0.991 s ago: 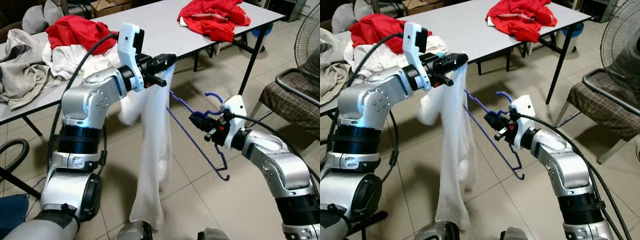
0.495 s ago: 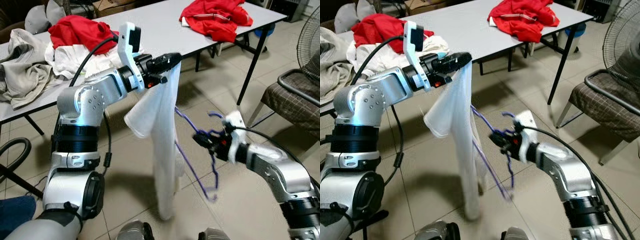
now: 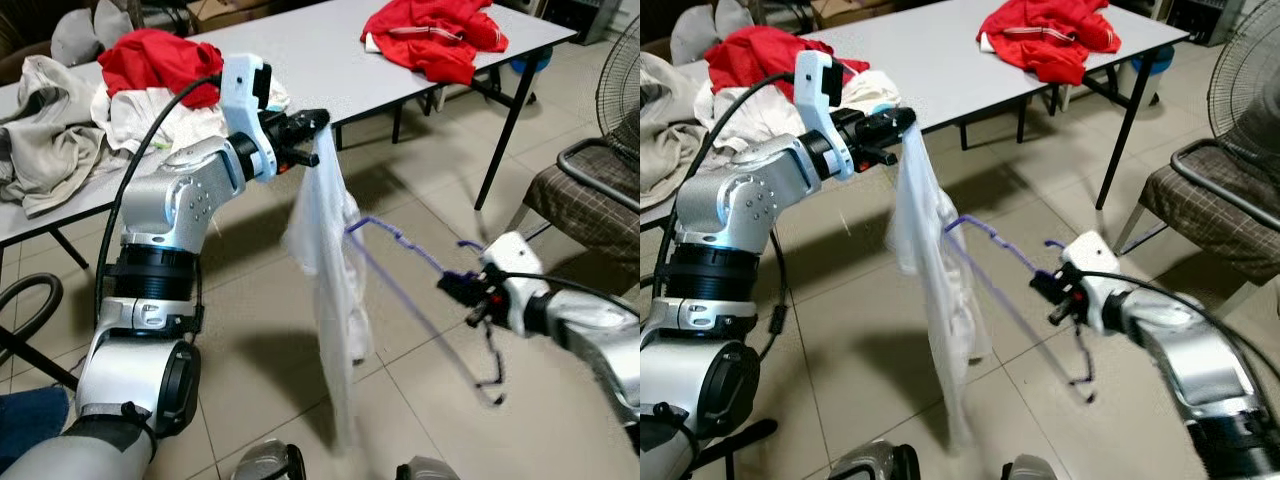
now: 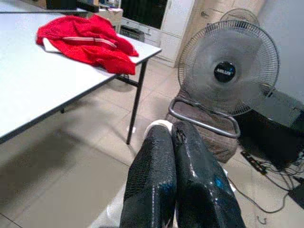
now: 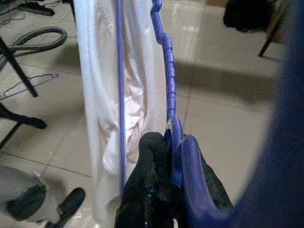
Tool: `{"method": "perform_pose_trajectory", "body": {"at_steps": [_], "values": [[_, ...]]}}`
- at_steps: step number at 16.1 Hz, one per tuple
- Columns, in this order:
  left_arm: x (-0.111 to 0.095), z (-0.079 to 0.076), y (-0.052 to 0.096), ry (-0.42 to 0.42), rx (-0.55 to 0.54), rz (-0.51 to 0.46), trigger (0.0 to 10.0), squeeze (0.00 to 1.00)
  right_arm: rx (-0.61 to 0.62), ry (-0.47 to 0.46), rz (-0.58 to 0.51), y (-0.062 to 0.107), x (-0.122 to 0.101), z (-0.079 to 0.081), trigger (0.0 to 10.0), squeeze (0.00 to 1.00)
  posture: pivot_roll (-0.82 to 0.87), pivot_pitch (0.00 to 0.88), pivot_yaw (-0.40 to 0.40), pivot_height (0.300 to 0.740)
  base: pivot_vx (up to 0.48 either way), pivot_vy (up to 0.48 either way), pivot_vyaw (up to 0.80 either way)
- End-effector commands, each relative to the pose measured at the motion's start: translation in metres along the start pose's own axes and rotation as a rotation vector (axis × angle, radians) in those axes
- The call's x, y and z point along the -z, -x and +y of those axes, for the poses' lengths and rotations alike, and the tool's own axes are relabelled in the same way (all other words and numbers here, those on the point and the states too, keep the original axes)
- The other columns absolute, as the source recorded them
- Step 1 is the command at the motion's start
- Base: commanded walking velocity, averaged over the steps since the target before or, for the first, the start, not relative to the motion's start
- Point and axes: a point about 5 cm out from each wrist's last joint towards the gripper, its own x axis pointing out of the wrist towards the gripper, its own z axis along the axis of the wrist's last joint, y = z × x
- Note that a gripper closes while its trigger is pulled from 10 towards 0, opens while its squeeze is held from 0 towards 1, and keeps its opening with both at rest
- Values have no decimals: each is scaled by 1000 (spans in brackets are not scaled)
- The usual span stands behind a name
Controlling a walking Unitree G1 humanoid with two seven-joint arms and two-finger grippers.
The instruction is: Hang hanger
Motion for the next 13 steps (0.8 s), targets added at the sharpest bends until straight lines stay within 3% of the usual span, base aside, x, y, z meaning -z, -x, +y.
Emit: {"method": "perform_pose_trajectory", "body": {"at_steps": [1,13], "values": [[-46,-3,9,-113,-6,-182,0,0,2,-35,183,-1,35,5,0,0,-161,0,109,740,0,0,0],[-46,-3,9,-113,-6,-182,0,0,2,-35,183,-1,35,5,0,0,-161,0,109,740,0,0,0]]}}
